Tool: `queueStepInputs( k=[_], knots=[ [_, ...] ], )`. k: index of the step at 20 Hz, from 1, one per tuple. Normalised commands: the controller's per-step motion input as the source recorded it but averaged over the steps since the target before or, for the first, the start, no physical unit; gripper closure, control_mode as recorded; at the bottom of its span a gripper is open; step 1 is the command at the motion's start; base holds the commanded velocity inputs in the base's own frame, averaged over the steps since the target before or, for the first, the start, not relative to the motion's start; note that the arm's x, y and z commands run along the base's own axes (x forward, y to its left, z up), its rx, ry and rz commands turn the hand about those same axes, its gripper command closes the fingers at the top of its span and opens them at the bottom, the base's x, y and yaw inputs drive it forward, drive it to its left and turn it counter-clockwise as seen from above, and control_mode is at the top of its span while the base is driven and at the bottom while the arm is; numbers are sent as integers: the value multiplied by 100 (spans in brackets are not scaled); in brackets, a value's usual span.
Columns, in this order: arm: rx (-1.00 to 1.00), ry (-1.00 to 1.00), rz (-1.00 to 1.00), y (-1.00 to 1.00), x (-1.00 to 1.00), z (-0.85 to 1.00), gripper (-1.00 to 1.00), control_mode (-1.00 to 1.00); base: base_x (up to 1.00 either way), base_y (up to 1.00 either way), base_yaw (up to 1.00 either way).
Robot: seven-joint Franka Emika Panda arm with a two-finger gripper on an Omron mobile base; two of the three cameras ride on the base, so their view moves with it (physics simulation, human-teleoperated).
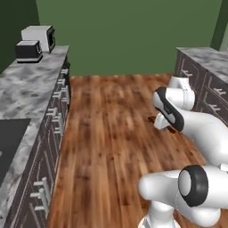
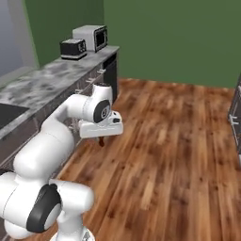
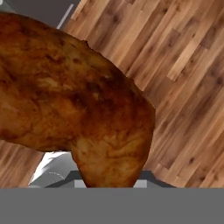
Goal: Take the chicken drumsticks from the pan and place one on each plate on the dining counter.
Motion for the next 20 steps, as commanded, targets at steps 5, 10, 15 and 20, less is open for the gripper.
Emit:
queueStepInputs(
  k=[5, 10, 15, 20],
  knots=[
    [0, 0, 0, 0, 0, 0, 100, 100, 48, -47, -39],
    [0, 0, 0, 0, 0, 0, 100, 100, 46, -34, -51],
    [0, 0, 0, 0, 0, 0, 100, 100, 64, -10, -45],
    [0, 0, 0, 0, 0, 0, 100, 100, 90, 0, -24]
  ],
)
